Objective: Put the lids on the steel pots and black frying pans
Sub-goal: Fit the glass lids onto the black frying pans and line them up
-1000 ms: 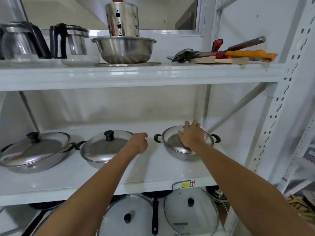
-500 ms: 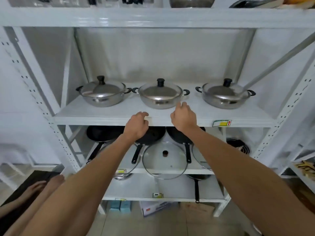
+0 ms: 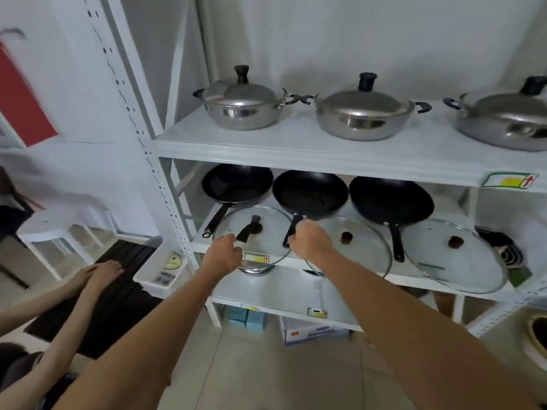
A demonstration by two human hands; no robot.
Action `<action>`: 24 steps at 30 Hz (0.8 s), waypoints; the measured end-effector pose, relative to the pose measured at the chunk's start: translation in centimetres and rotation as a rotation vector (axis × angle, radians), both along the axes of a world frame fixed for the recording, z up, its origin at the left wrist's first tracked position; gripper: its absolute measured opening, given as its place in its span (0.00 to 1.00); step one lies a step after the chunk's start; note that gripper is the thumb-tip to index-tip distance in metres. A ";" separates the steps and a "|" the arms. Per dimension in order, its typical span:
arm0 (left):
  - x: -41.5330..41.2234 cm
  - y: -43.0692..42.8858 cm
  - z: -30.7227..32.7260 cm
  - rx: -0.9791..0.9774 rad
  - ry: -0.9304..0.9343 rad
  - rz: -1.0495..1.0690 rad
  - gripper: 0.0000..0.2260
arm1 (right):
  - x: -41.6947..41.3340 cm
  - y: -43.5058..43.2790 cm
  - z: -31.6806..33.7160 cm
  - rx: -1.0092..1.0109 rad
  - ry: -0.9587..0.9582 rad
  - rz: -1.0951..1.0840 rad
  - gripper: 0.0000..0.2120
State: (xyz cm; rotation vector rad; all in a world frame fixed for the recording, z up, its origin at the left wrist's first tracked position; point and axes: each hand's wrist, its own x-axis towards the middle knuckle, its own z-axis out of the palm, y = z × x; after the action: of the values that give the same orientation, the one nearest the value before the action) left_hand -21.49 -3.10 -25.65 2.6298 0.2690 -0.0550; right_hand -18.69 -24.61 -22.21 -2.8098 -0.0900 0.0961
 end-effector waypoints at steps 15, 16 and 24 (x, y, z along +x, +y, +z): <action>21.6 11.2 -12.1 0.074 -0.007 -0.101 0.22 | 15.9 18.8 -15.9 0.318 0.206 -0.323 0.17; 22.3 11.4 -12.8 0.074 -0.012 -0.109 0.23 | 16.7 19.2 -16.6 0.440 0.225 -0.396 0.16; 24.5 11.5 -14.6 0.065 0.016 -0.134 0.28 | 18.7 20.4 -18.2 0.893 0.250 -0.669 0.09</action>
State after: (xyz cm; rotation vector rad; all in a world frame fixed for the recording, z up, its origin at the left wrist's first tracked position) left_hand 3.02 8.38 -40.25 2.7102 0.1017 -0.1137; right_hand -0.01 -4.26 -40.38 -1.7979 0.6820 0.1873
